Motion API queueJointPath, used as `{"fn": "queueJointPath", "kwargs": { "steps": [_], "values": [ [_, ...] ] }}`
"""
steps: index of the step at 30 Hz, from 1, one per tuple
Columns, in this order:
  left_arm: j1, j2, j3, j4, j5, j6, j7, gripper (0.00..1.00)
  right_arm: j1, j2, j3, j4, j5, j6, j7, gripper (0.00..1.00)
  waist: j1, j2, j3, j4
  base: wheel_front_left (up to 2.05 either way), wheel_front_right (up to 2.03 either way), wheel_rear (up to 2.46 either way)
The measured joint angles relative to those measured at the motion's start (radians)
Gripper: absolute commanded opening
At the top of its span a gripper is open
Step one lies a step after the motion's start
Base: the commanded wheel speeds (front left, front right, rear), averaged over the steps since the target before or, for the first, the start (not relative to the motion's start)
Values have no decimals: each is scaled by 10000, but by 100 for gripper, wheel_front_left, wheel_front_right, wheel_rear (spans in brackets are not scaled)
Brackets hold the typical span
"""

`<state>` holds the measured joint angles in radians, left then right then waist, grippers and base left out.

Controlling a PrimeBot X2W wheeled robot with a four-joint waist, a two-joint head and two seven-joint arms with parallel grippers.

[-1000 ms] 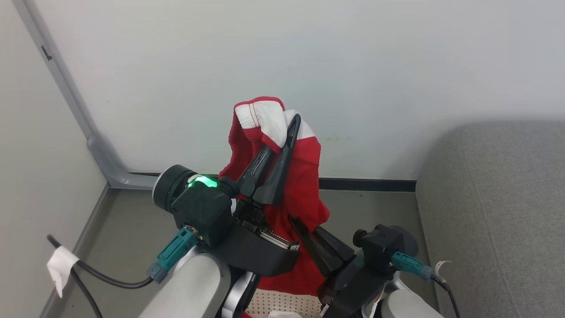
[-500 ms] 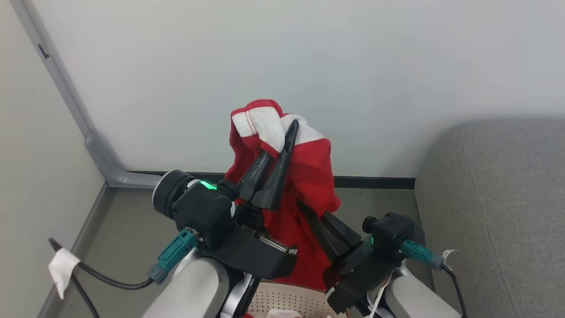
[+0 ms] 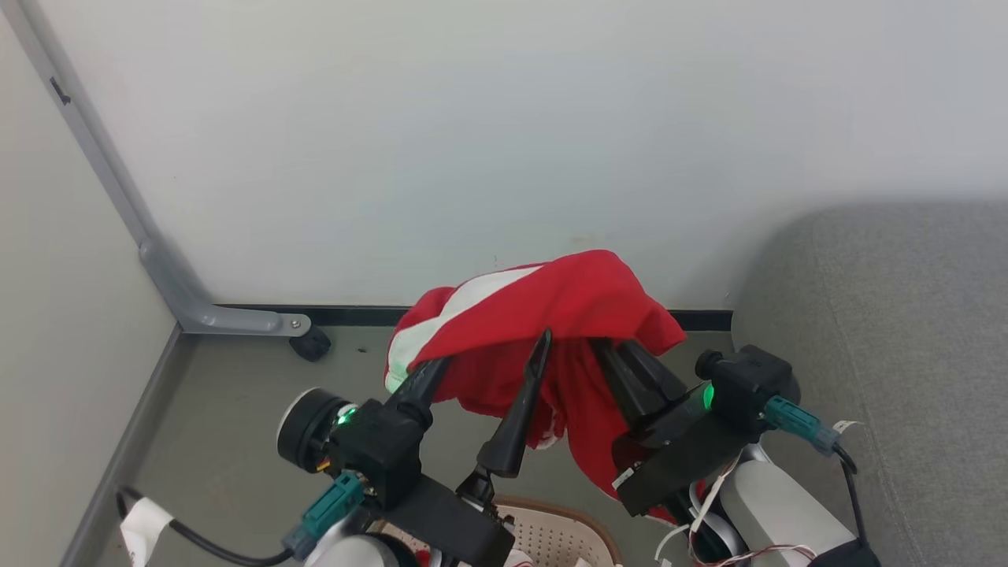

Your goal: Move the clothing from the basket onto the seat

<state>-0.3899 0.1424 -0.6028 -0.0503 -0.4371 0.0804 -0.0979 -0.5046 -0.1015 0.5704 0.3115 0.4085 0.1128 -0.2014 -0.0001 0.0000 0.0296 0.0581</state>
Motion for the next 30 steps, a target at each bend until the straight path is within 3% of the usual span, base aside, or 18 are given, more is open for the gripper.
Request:
{"fn": "queueJointPath", "kwargs": {
  "steps": [12, 30],
  "values": [
    [1160, 523, -642, -35, 274, 48, 182, 100, 58, -477, -606, 138, 209, -253, -155, 0, 0, 1, 127, -310, 0, 0, 0],
    [1751, 767, -1189, -207, 635, -13, 182, 100, 669, -1384, -1942, -58, 433, -876, -337, 0, 0, 0, 301, -1371, 0, 0, 0]
  ]
}}
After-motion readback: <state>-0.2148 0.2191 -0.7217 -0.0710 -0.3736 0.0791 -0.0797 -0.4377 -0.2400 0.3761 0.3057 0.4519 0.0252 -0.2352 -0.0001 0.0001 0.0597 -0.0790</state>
